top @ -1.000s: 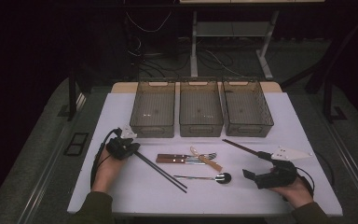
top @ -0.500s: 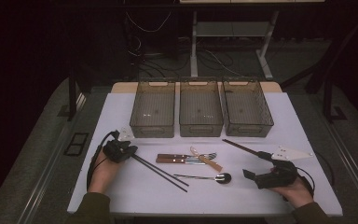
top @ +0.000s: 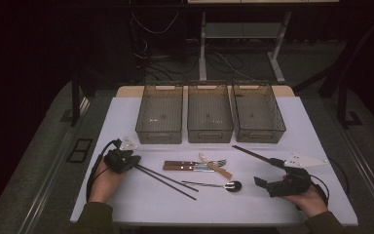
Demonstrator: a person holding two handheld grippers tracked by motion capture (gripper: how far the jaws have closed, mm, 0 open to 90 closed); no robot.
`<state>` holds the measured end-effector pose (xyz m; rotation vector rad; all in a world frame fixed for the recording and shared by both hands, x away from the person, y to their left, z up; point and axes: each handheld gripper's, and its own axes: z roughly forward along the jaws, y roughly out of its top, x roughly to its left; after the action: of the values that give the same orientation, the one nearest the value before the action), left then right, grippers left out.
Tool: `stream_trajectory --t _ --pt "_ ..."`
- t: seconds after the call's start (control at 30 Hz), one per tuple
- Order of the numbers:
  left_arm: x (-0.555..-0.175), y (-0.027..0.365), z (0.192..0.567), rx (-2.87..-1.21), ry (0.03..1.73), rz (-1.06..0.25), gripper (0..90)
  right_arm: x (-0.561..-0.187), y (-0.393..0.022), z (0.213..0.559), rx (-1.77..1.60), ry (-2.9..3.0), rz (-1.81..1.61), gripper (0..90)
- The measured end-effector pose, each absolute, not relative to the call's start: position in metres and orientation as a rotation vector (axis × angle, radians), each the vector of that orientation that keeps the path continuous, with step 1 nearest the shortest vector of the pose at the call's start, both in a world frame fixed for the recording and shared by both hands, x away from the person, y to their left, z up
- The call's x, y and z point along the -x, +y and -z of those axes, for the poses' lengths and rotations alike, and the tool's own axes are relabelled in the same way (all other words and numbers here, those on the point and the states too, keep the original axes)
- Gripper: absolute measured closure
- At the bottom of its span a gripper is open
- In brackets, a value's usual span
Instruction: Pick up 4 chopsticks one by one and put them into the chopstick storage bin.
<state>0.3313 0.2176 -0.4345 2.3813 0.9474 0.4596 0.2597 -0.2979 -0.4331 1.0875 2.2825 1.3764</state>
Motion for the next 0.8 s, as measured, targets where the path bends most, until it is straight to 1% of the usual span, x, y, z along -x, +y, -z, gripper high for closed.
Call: stream_trajectory --t 0.8 --pt "-0.311 0.226 0.432 -2.397 0.950 -0.419 89.5 -0.259 -0.298 0.433 -1.083 2.281 -1.379 3.6"
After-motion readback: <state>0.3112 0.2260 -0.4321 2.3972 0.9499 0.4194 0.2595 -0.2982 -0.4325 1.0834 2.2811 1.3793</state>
